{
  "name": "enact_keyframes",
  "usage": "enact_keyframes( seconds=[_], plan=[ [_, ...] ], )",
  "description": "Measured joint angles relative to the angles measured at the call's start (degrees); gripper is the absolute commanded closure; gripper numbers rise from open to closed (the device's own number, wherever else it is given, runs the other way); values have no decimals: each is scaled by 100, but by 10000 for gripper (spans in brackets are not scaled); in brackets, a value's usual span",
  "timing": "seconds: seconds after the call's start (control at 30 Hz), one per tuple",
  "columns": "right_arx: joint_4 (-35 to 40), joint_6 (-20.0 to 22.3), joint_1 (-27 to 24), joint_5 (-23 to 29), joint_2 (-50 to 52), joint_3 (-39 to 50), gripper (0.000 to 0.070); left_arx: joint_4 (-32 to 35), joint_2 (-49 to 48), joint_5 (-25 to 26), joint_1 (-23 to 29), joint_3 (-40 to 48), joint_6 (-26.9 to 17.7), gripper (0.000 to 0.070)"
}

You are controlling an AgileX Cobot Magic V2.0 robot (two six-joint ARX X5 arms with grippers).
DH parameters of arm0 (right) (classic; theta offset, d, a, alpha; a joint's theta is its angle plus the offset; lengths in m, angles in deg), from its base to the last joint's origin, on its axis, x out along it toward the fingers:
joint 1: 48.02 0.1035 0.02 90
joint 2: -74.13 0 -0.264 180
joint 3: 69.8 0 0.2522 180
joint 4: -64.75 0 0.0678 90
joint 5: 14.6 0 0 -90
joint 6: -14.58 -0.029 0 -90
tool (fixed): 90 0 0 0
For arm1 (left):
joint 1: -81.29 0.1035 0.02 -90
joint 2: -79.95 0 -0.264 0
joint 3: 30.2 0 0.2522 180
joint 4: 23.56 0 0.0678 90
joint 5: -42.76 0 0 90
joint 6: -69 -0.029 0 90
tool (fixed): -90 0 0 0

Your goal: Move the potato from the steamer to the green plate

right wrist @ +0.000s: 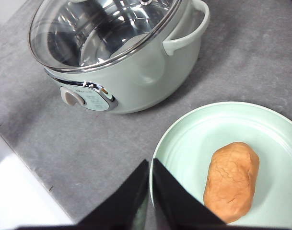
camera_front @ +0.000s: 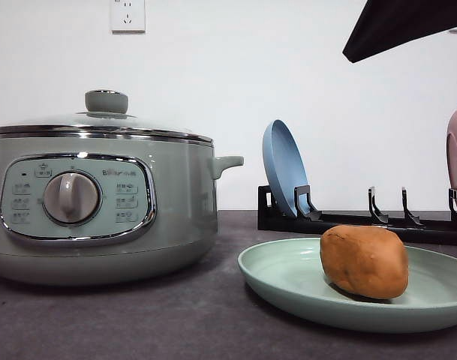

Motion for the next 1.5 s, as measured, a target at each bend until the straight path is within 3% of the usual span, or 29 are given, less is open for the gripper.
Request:
enact_keyframes(
  seconds=[0.17,0.3,0.47,0.73,1.03,1.5],
  plan=[
    [0,0,0,1,0,0,700,1228,-872,4,663,216,-171,690],
    [0,0,0,1,0,0,699,2196,-1639,1,1323,931,-215,690],
    [0,0,0,1,0,0,700,3700,-2739,-330,2016,2461,-262,690],
    [2,0,0,0,0,0,700,5930,-4482,-1056,2476,5355,-322,690],
    [17,0,0,1,0,0,699,6251,-5721,-1229,2535,7654,-322,690],
    [17,0,0,1,0,0,700,6224,-6824,-1229,2535,9256,-322,690]
  ],
)
